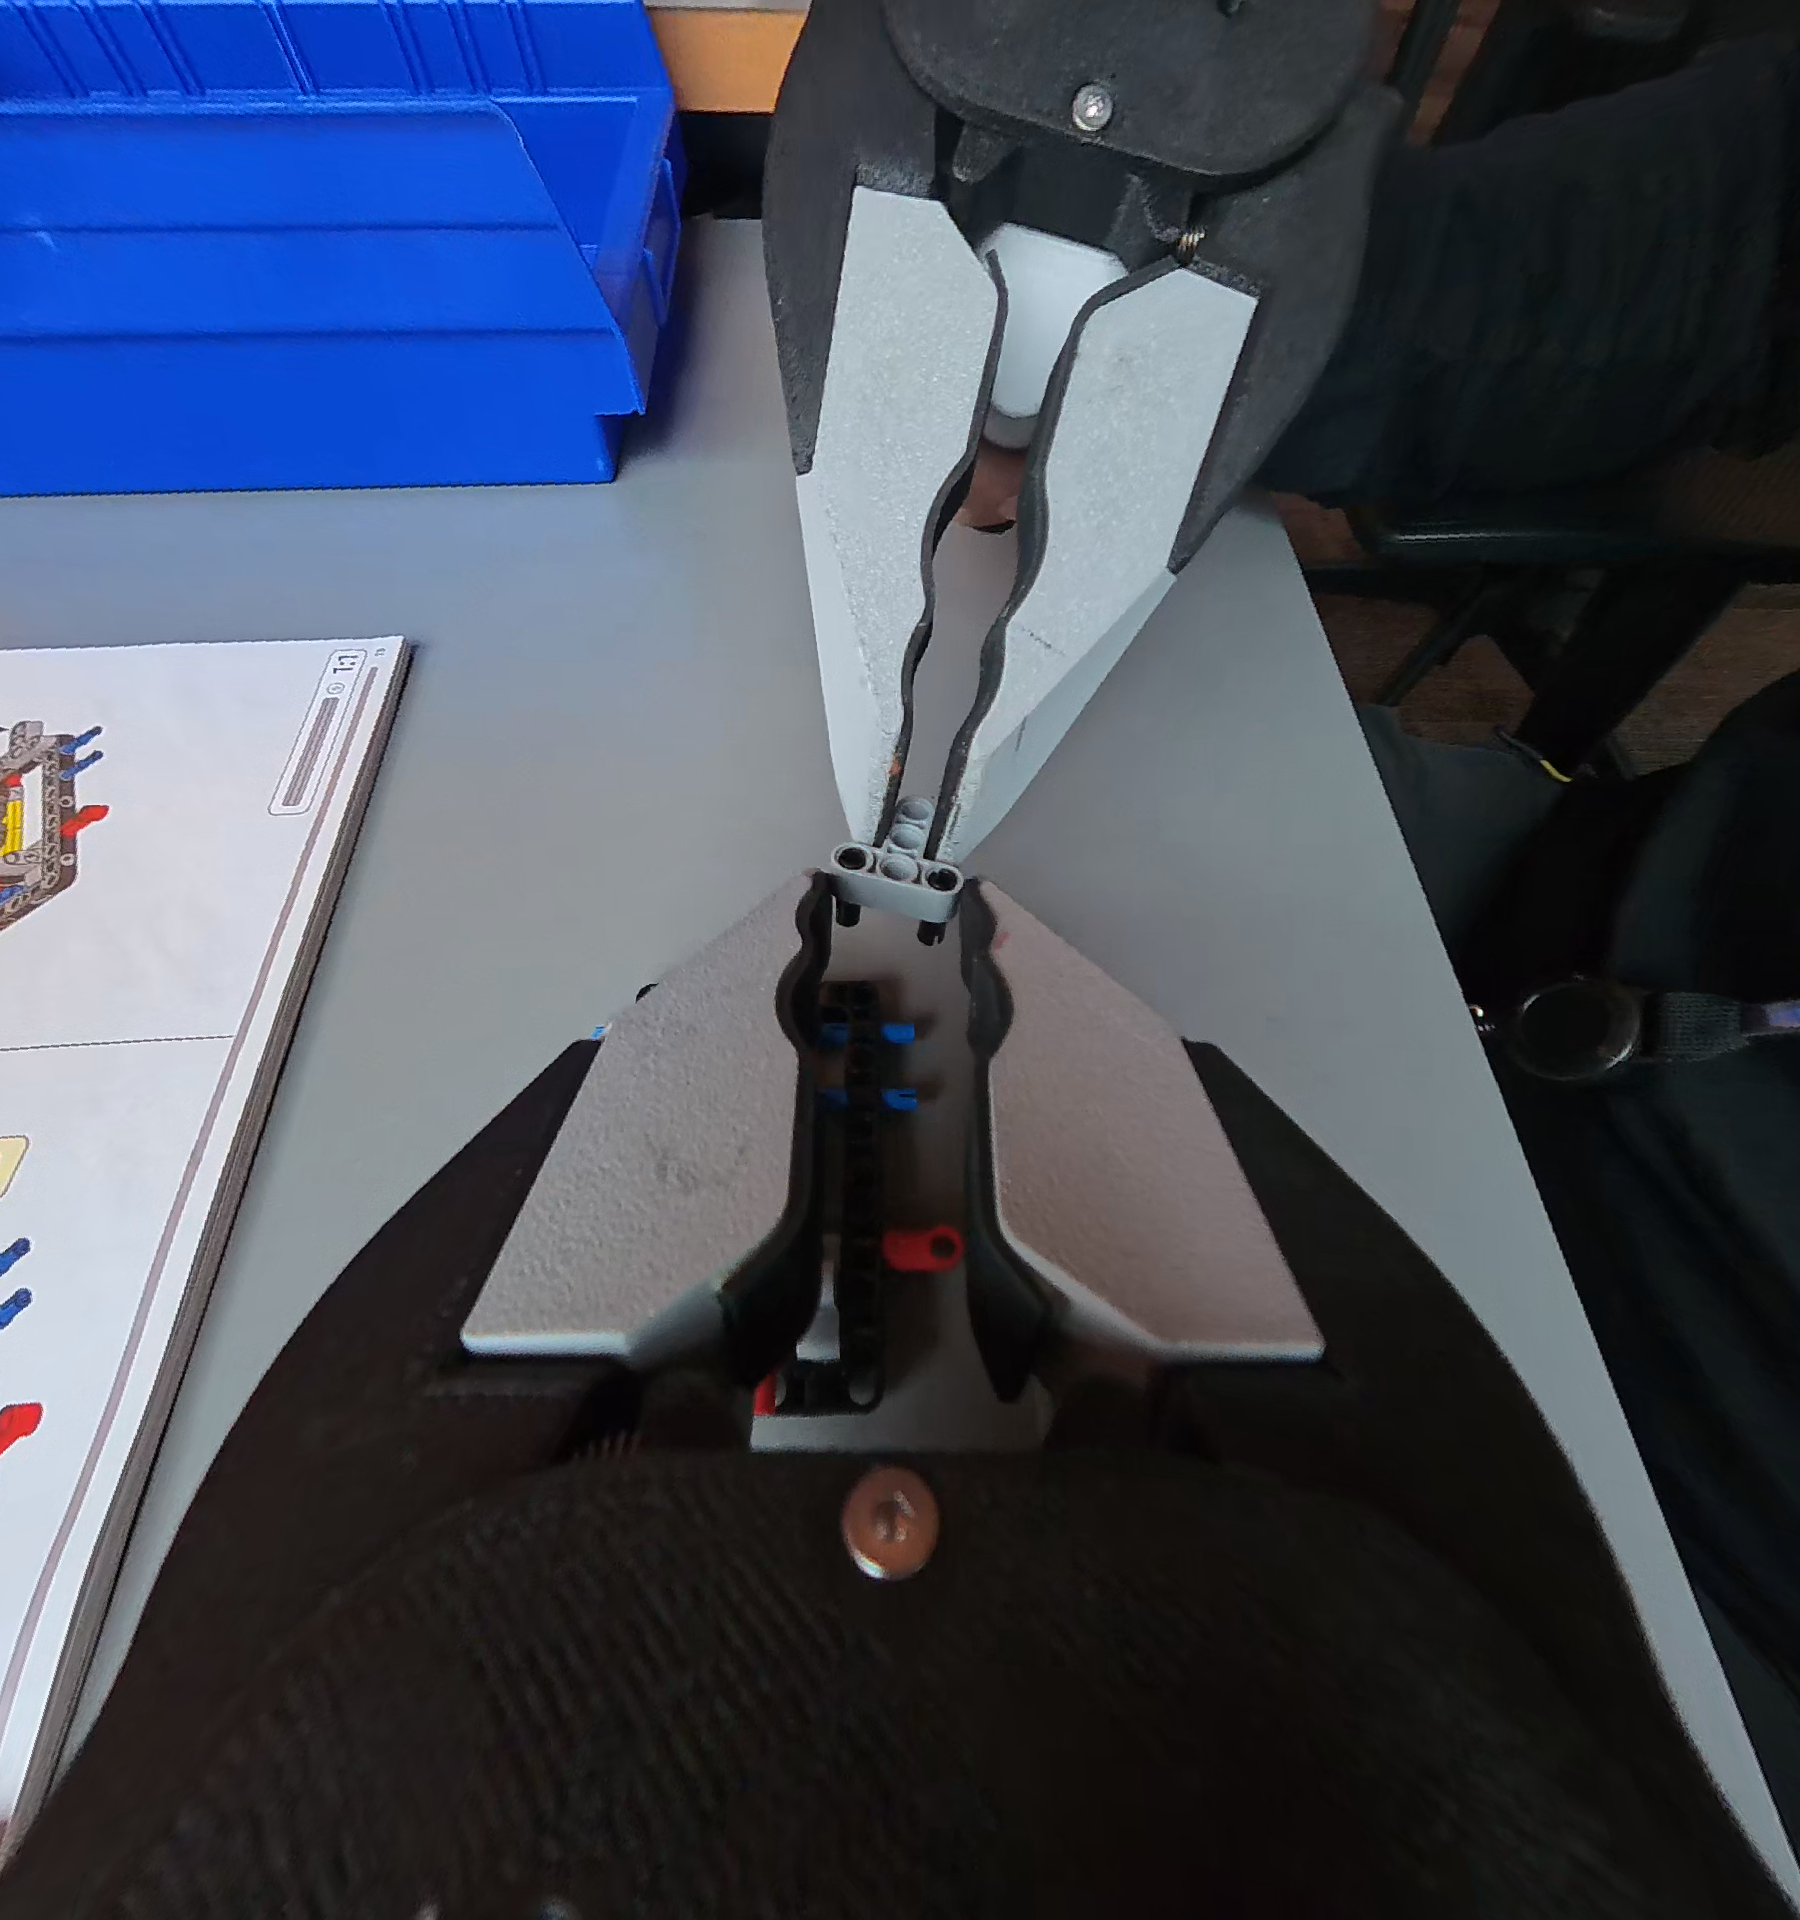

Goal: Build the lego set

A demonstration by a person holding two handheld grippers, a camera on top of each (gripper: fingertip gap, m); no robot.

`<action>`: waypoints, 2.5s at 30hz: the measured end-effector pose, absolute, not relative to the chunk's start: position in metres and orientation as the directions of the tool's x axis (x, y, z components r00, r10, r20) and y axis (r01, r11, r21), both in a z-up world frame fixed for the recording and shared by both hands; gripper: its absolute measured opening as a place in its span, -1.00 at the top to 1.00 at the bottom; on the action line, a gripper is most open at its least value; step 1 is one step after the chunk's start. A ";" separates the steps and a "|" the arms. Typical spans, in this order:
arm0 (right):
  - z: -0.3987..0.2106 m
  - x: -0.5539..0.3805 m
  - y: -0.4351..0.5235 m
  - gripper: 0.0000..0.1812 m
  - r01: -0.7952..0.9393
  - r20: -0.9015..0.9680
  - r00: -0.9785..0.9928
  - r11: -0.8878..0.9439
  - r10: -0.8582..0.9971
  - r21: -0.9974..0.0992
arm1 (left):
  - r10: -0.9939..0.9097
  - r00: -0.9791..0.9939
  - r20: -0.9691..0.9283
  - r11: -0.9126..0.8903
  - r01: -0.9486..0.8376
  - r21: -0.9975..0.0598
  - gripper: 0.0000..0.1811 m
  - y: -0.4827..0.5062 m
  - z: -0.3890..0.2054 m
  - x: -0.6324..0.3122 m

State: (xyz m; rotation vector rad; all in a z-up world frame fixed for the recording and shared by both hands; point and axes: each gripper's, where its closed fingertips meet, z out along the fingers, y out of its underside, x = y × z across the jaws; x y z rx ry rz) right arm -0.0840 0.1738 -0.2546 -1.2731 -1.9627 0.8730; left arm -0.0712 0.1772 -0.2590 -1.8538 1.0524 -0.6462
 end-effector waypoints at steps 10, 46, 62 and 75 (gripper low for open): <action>-0.254 -0.076 0.187 0.96 0.499 0.039 -0.317 0.202 0.948 -0.843 | -0.855 0.517 0.028 -0.278 -0.413 -0.867 0.56 0.180 -0.260 -0.081; -0.282 -0.084 0.185 0.96 0.538 0.000 -0.437 0.261 0.899 -0.802 | -0.878 0.479 0.002 -0.319 -0.581 -0.749 0.56 0.175 -0.292 -0.125; -0.291 -0.087 0.185 0.96 0.544 0.064 -0.516 0.385 0.854 -0.746 | -0.902 0.418 0.105 -0.346 -0.558 -0.754 0.61 0.166 -0.298 -0.120; -0.298 -0.082 0.181 0.95 0.635 0.084 -0.581 0.516 0.810 -0.575 | -0.919 0.377 0.113 -0.329 -0.577 -0.748 0.60 0.160 -0.299 -0.116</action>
